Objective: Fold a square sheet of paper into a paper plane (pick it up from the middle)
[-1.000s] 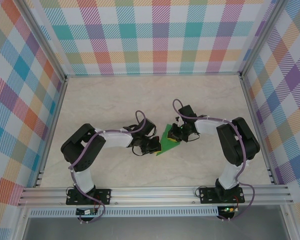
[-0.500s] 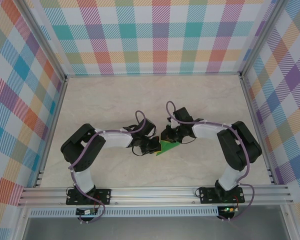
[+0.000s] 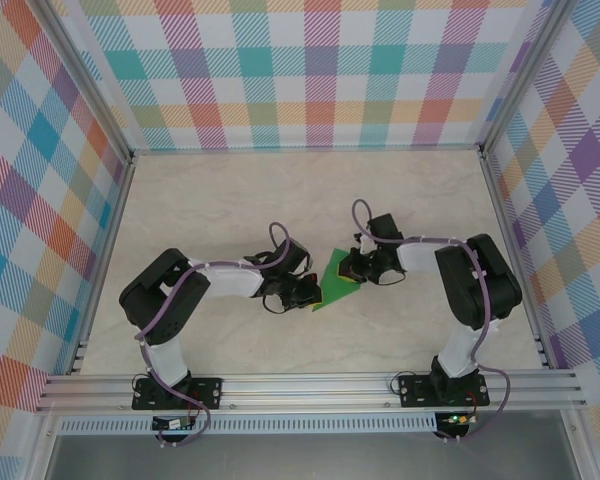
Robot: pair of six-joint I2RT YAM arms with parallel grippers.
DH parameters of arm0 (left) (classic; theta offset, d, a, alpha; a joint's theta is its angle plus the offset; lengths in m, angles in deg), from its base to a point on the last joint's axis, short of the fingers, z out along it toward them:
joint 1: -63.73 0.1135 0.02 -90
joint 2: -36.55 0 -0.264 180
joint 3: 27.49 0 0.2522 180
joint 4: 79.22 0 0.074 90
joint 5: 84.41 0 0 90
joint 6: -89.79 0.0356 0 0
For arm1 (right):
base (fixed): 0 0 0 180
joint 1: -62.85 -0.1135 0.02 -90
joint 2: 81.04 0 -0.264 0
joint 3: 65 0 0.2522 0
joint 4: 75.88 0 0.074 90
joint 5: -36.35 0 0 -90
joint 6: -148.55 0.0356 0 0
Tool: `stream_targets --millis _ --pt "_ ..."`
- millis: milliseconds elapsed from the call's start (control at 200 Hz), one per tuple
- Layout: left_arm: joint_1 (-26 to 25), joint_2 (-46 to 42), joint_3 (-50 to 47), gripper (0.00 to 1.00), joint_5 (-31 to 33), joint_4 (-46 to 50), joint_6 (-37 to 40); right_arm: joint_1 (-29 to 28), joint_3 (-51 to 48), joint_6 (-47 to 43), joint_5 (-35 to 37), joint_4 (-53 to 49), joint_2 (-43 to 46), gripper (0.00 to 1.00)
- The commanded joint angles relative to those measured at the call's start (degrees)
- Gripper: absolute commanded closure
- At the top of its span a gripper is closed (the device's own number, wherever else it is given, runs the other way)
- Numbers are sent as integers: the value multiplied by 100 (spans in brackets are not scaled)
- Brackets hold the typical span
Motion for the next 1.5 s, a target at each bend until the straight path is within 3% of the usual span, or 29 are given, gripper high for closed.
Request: stream_targets --millis 0,175,340,500,615,685,840,1040,1125,1500 --pt "4 67 -449 100 256 1110 -60 491 175 -84 422 95 -316 90" --pt "2 21 -479 100 212 1010 -76 982 623 131 592 -179 -570 91" --pt "2 -15 -219 100 202 1002 101 1127 699 174 574 -312 -122 89" --pt "-1 -40 282 100 142 909 194 1101 391 391 147 -327 576 78" --pt "22 -152 716 83 200 929 270 997 -7 653 -179 -201 1037 65" --pt "49 -271 951 68 365 1028 331 892 -215 798 -342 -132 1258 54" --pt "177 -536 1183 42 987 1283 432 584 -482 1094 -570 30 1454 43" --pt "401 -708 1205 17 1514 1538 534 160 -547 1376 -491 362 1129 41" --pt "471 -742 1198 1 1609 1615 538 22 -513 1484 -555 616 896 43" --pt "808 -1027 860 0 1460 1570 311 -389 -321 1516 -571 992 330 56"
